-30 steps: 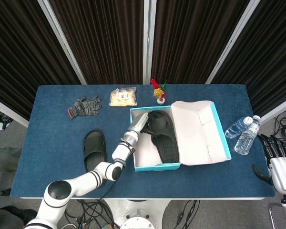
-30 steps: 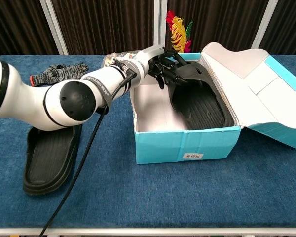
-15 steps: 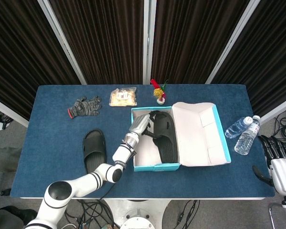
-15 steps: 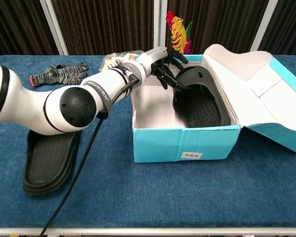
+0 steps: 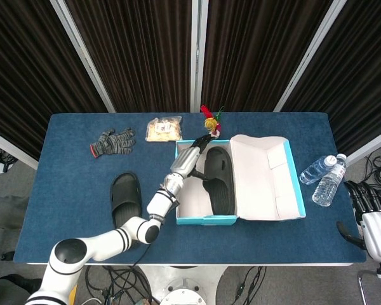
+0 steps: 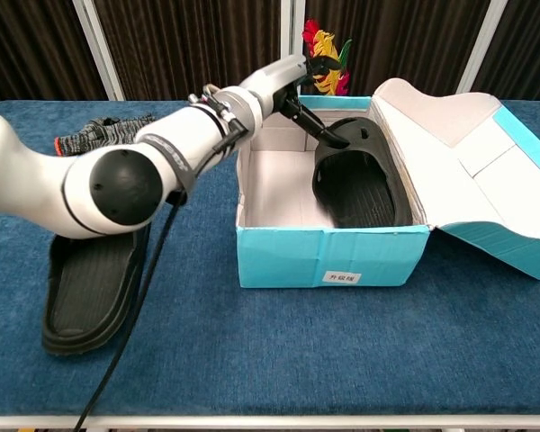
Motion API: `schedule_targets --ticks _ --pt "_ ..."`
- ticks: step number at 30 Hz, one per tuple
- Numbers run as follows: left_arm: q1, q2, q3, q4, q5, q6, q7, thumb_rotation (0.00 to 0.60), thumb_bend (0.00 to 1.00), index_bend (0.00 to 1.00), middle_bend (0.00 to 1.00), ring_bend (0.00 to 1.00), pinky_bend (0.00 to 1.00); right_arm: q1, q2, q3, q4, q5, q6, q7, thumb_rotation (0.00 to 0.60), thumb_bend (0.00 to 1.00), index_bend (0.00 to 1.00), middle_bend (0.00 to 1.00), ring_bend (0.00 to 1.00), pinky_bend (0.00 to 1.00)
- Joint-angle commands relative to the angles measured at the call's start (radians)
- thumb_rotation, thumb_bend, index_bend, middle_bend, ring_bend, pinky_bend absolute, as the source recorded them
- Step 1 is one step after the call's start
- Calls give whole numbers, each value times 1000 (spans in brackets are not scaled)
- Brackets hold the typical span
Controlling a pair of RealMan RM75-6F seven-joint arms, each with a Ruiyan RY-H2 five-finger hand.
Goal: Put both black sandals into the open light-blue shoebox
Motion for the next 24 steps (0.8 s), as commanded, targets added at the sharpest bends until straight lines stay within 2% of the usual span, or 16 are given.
schedule_targets --ticks 1,6,8,10,11,12,14,16,19,24 --pt "45 113 42 -146 3 -9 111 600 0 65 0 0 215 0 -3 -1 5 -5 1 6 600 207 10 85 0 120" --pt "114 271 61 -350 -45 26 234 600 0 65 0 0 210 2 -5 -1 16 -12 3 18 600 204 10 85 0 120" --pt "150 367 77 -445 -71 35 292 600 0 65 0 0 212 4 -4 0 18 -14 4 22 600 208 10 85 0 120" --pt "188 466 95 -529 -110 52 357 600 0 65 0 28 266 5 -2 2 22 -16 5 24 600 205 9 85 0 120" --pt "205 504 102 -563 -130 64 380 600 0 65 6 83 345 7 -2 2 23 -16 4 25 600 206 9 85 0 120" --pt "223 538 107 -596 -151 77 395 600 0 65 29 218 476 8 -2 3 24 -17 3 26 600 206 9 85 0 120" --pt "262 614 124 -658 -197 92 418 600 0 65 77 441 622 13 -4 4 27 -20 -2 30 600 207 10 85 0 120" --pt "296 681 148 -703 -232 87 424 600 0 66 98 562 687 18 -5 4 30 -23 -8 34 600 207 10 85 0 120" --pt "348 736 179 -739 -254 96 397 600 0 75 98 607 729 26 -5 6 31 -26 -15 33 600 207 10 85 0 120" --pt "400 752 248 -770 -255 80 374 600 0 85 98 638 733 39 -14 10 30 -18 -34 24 600 207 10 85 0 120"
